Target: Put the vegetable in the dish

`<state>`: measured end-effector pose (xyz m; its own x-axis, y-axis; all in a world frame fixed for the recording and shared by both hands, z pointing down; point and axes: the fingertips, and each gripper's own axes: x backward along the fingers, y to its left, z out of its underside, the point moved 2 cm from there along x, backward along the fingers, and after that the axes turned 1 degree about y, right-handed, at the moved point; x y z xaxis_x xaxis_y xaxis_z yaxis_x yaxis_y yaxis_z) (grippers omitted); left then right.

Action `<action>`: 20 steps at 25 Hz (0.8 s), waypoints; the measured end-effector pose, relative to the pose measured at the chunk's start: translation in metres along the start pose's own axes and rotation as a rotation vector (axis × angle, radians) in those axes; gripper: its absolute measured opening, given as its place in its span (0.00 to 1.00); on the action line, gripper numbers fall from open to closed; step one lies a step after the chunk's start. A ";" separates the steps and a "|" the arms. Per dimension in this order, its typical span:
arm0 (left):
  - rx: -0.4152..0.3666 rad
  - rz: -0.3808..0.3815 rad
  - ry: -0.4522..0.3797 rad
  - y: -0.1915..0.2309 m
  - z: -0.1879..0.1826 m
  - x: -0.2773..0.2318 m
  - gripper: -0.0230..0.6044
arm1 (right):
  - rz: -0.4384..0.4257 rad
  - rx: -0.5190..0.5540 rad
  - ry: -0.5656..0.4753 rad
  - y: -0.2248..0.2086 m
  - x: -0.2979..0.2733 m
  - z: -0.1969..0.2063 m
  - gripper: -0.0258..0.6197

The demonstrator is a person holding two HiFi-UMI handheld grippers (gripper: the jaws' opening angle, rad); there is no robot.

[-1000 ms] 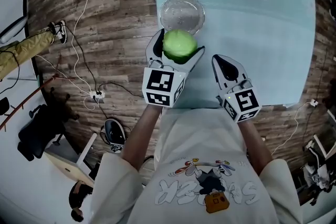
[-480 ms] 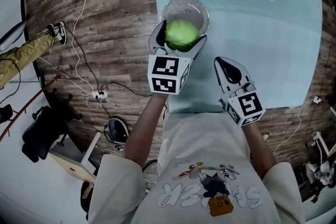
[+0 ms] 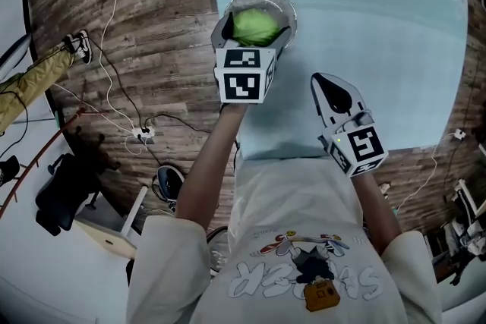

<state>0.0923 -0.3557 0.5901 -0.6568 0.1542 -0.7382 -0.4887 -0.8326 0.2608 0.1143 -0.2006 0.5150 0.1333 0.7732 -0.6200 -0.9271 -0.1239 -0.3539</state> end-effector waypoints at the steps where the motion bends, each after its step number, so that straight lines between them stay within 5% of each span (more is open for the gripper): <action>1: 0.001 -0.008 0.009 0.000 -0.001 -0.004 0.87 | 0.003 -0.003 -0.001 -0.001 0.001 0.000 0.07; 10: 0.001 -0.072 0.048 -0.008 -0.008 -0.027 0.87 | 0.003 -0.009 -0.018 -0.011 0.009 -0.002 0.07; 20: -0.025 -0.096 -0.034 -0.008 -0.022 -0.004 0.87 | 0.009 -0.012 -0.041 -0.020 0.022 -0.002 0.07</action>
<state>0.1116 -0.3615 0.5770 -0.6266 0.2519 -0.7375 -0.5365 -0.8259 0.1737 0.1367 -0.1825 0.5076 0.1107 0.7969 -0.5939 -0.9238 -0.1378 -0.3571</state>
